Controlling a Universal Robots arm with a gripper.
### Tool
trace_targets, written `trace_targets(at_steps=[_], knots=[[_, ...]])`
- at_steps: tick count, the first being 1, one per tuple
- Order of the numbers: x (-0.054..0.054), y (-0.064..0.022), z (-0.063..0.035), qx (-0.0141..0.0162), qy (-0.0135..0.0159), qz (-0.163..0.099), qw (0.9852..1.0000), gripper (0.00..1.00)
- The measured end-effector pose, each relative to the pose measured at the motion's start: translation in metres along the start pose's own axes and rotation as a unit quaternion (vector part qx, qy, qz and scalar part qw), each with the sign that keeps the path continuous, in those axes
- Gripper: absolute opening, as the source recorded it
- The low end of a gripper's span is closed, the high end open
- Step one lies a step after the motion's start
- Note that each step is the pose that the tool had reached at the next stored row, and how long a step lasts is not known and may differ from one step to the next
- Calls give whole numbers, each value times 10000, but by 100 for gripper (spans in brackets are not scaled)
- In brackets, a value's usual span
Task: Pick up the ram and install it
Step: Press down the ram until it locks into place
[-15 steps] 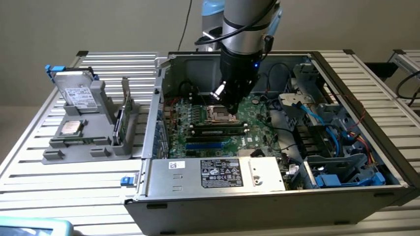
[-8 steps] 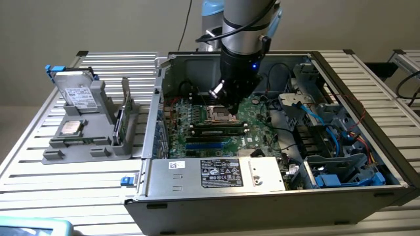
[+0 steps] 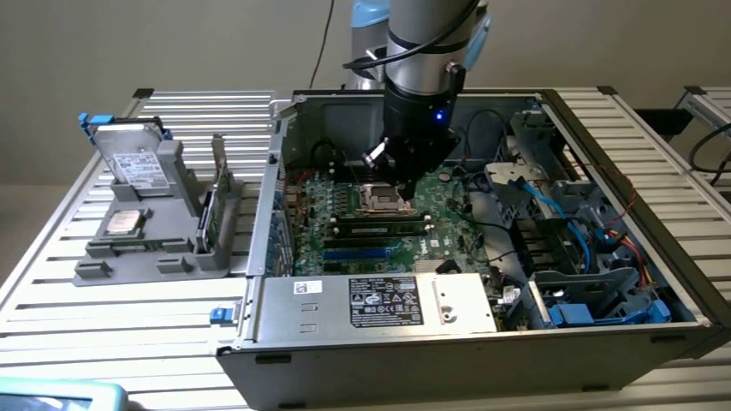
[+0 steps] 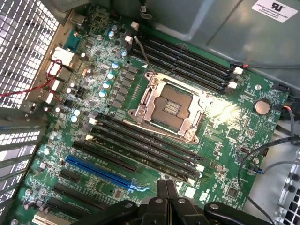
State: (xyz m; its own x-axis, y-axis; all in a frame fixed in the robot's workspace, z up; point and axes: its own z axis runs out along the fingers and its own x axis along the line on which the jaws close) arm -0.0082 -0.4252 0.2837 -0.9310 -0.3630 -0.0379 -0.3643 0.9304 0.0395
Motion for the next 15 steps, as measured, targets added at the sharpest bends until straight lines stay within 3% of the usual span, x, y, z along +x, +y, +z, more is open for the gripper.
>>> trace_targets(at_steps=[6,15], knots=[[0,1,-9,21,-18,497,9988,11],[-10,11,-278,38,-39,994,9950,11]])
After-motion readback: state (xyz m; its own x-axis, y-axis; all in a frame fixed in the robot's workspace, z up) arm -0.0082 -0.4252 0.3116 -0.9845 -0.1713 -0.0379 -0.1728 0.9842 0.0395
